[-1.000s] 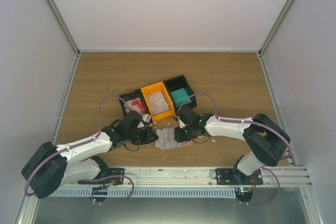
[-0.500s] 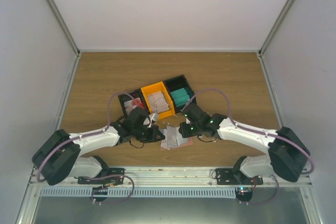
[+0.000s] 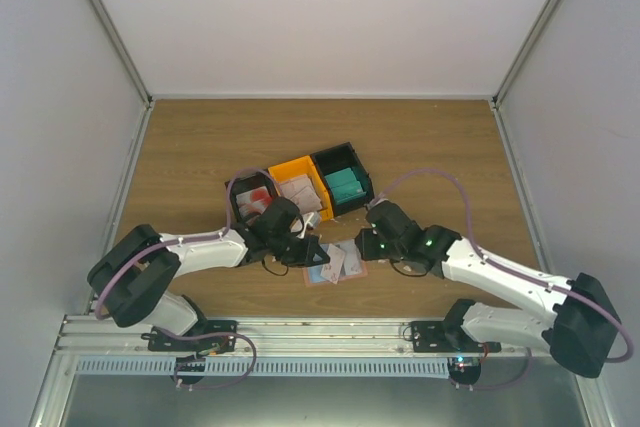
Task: Put the credit cards into the card holder
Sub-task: Turn over the card slot in the card holder, then insert the credit card into the card holder.
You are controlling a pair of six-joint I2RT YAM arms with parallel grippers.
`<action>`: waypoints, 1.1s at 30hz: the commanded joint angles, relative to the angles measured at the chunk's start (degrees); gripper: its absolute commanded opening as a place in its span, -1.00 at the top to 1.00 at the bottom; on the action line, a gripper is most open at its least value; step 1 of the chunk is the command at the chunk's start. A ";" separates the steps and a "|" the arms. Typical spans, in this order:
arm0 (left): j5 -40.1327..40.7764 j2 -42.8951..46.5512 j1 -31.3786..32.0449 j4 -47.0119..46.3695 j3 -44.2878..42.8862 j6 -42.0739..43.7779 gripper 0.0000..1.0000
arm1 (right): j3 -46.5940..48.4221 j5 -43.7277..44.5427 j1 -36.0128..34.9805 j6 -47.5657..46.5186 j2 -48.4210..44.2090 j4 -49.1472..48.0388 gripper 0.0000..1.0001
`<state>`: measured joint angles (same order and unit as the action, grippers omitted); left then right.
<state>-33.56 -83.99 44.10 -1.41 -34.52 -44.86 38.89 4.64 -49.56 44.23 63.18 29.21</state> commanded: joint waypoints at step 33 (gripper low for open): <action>23.07 9.83 5.43 -28.90 18.61 -23.85 1.00 | -7.22 -5.90 -0.10 -0.64 11.21 -0.19 0.31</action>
<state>-13.23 -72.16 48.84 -22.87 -17.02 -67.75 32.58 -1.80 -49.54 41.93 74.72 26.61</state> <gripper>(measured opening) 0.014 0.326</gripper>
